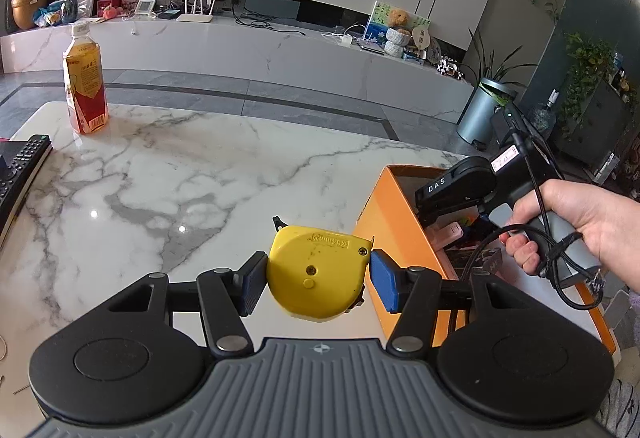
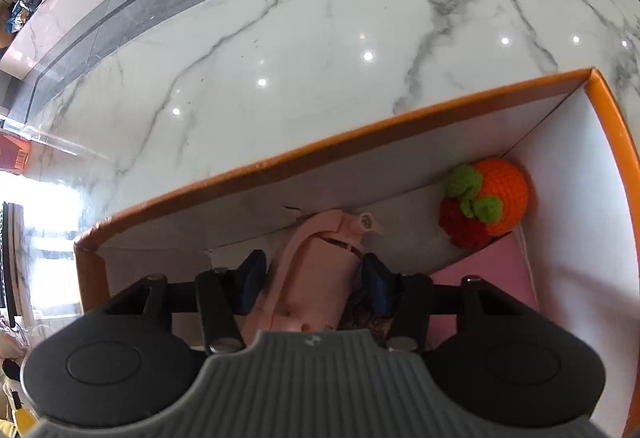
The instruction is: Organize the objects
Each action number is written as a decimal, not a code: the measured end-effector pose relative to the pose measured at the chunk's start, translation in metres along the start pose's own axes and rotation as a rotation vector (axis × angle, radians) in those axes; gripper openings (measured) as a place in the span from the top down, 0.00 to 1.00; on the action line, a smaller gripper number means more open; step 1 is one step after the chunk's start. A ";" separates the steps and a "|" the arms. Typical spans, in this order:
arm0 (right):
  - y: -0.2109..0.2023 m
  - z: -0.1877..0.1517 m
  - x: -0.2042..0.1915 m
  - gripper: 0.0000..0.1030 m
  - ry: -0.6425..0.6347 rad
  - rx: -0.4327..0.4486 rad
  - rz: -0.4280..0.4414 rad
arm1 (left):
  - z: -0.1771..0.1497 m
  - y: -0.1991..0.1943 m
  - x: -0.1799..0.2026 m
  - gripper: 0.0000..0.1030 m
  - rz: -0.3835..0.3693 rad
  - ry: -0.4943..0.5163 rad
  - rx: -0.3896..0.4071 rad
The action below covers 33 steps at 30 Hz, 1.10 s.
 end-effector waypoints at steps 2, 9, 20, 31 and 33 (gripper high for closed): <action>-0.005 -0.001 0.008 0.50 0.048 0.030 0.019 | -0.001 0.001 -0.003 0.37 0.003 -0.006 -0.005; -0.066 -0.011 0.066 0.52 0.458 0.212 0.063 | -0.001 -0.002 -0.003 0.37 -0.019 -0.018 -0.004; -0.052 -0.035 0.094 0.58 0.931 0.244 0.183 | -0.008 -0.006 0.005 0.37 -0.046 -0.008 -0.009; -0.103 -0.035 0.055 0.28 0.238 0.237 0.179 | 0.005 -0.008 0.028 0.37 -0.072 0.029 0.005; -0.108 -0.042 0.043 0.28 0.050 0.251 0.114 | 0.008 -0.007 0.041 0.37 -0.085 0.041 0.004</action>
Point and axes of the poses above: each gripper's, at about its wrist camera, not at the fingertips, and y roughly the way its jaws point, x to its right, z to its top, the point moved 8 cm from there along y, roughly the way its jaws point, and after that the axes turned 1 degree about -y, right-handed, at the moved point
